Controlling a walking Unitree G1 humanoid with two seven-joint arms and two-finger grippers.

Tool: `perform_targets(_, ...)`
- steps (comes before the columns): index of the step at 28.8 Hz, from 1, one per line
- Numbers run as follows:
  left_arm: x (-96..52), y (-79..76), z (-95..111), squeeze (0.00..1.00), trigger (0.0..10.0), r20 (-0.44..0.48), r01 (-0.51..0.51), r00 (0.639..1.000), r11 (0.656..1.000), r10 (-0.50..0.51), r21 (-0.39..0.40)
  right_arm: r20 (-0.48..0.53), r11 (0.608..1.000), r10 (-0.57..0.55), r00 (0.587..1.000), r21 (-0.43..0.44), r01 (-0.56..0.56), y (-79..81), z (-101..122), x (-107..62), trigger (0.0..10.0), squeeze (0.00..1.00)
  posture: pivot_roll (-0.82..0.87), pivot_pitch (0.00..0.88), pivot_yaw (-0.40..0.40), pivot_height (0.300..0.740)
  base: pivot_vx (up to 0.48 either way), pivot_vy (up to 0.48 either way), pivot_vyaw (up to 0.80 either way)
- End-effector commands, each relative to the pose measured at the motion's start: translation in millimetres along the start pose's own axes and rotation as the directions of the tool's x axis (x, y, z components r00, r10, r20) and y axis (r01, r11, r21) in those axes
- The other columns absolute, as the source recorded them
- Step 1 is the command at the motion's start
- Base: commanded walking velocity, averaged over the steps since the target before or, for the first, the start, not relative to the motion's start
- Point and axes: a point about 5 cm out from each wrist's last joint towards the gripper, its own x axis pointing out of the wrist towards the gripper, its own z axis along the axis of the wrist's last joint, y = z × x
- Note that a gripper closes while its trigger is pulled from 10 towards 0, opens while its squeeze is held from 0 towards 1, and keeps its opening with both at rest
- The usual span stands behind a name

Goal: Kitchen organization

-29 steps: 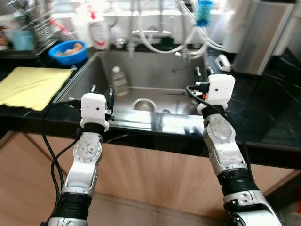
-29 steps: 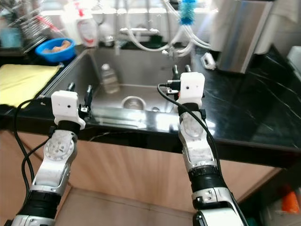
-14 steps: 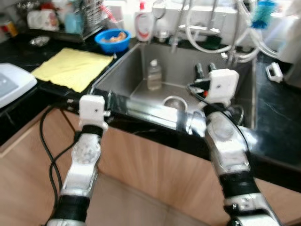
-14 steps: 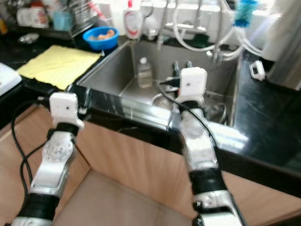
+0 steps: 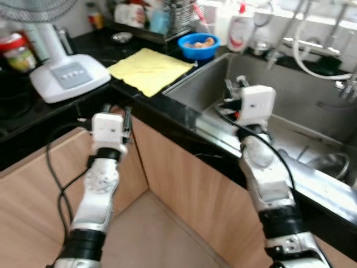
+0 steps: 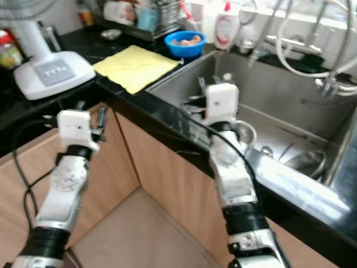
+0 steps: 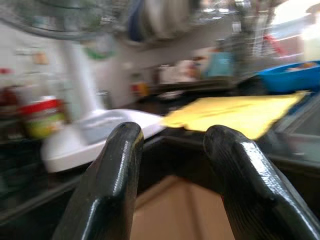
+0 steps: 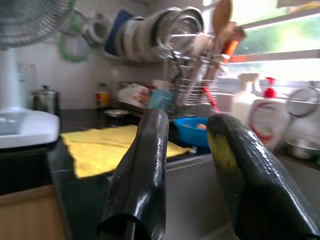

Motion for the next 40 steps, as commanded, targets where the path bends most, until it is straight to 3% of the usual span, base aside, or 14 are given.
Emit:
perform_targets(1, 1.5, -3.1, 1, 0.0, 10.0, 0.006, -0.001, 1.0, 1.0, 0.001, -0.003, 0.015, 1.0, -0.005, 1.0, 0.0, 0.005, -4.0, 6, 1.8, 10.0, 0.0, -0.17, 0.0, 0.042, 0.74, 0.0, 0.0, 0.8)
perform_targets(6, -2.0, -4.5, -1, 0.0, 10.0, -0.006, -0.003, 1.0, 1.0, 0.003, -0.003, -0.003, 1.0, 0.003, 1.0, 0.009, -0.003, -0.2, 1, 0.1, 10.0, 0.0, -0.16, 0.0, 0.038, 0.74, 0.0, 0.0, 0.8)
perform_targets(13, -3.3, 5.0, -11, 0.0, 10.0, -0.045, -0.045, 0.998, 0.999, 0.044, -0.012, -0.014, 1.0, 0.012, 1.0, 0.02, -0.011, 3.4, -2, -4.4, 10.0, 0.0, -0.16, 0.0, 0.042, 0.74, 0.0, 0.0, 0.8)
perform_targets(25, -16.1, 25.0, -44, 0.0, 10.0, -0.178, -0.161, 0.971, 0.987, 0.158, 0.001, -0.07, 0.999, 0.042, 0.997, 0.033, -0.039, 0.7, -19, -8.5, 10.0, 0.0, -0.15, 0.0, 0.049, 0.74, 0.0, 0.0, 0.8)
perform_targets(26, -23.0, 26.0, -55, 0.0, 10.0, -0.218, -0.161, 0.963, 0.987, 0.162, 0.02, -0.137, 0.995, 0.059, 0.989, 0.094, -0.046, 0.4, -37, -13.6, 10.0, 0.0, -0.14, 0.0, 0.044, 0.74, 0.0, 0.0, 0.0)
perform_targets(29, -32.1, 25.7, -68, 0.0, 10.0, -0.269, -0.156, 0.95, 0.987, 0.16, 0.038, -0.244, 0.986, 0.076, 0.967, 0.163, -0.037, -2.1, -63, -23.0, 10.0, 0.0, -0.14, 0.0, 0.043, 0.74, 0.0, 0.0, 0.0)
perform_targets(31, -41.3, 25.7, -84, 0.0, 10.0, -0.329, -0.144, 0.932, 0.988, 0.155, 0.058, -0.364, 0.988, 0.082, 0.928, 0.152, -0.028, -6.2, -92, -34.7, 10.0, 0.0, -0.14, 0.0, 0.042, 0.74, 0.0, 0.0, 0.0)
perform_targets(32, -41.3, 25.7, -84, 0.0, 10.0, -0.329, -0.144, 0.932, 0.988, 0.155, 0.058, -0.364, 0.988, 0.082, 0.928, 0.152, -0.028, -6.2, -92, -34.7, 10.0, 0.0, -0.14, 0.0, 0.042, 0.74, 0.0, 0.0, 0.0)
perform_targets(35, -58.4, 28.1, -110, 0.0, 10.0, -0.446, -0.121, 0.884, 0.99, 0.142, 0.075, -0.544, 0.995, 0.102, 0.833, 0.07, -0.076, -7.1, -133, -61.8, 10.0, 0.0, -0.14, 0.0, 0.043, 0.74, 0.0, 0.0, 0.0)
perform_targets(38, -59.3, 28.3, -112, 0.0, 10.0, -0.451, -0.121, 0.881, 0.99, 0.142, 0.075, -0.549, 0.994, 0.105, 0.829, 0.066, -0.081, -7.3, -135, -63.1, 10.0, 0.0, -0.14, 0.0, 0.043, 0.74, 0.0, 0.0, 0.0)
perform_targets(39, -69.1, 28.0, -124, 0.0, 10.0, -0.514, -0.107, 0.848, 0.991, 0.13, 0.076, -0.624, 0.992, 0.128, 0.771, 0.097, -0.086, -4.3, -151, -79.8, 10.0, 0.0, -0.14, 0.0, 0.036, 0.74, 0.0, 0.0, 0.0)
perform_targets(40, -69.1, 28.0, -124, 0.0, 10.0, -0.514, -0.107, 0.848, 0.991, 0.13, 0.076, -0.624, 0.992, 0.128, 0.771, 0.097, -0.086, -4.3, -151, -79.8, 10.0, 0.0, -0.14, 0.0, 0.036, 0.74, 0.0, 0.0, 0.0)
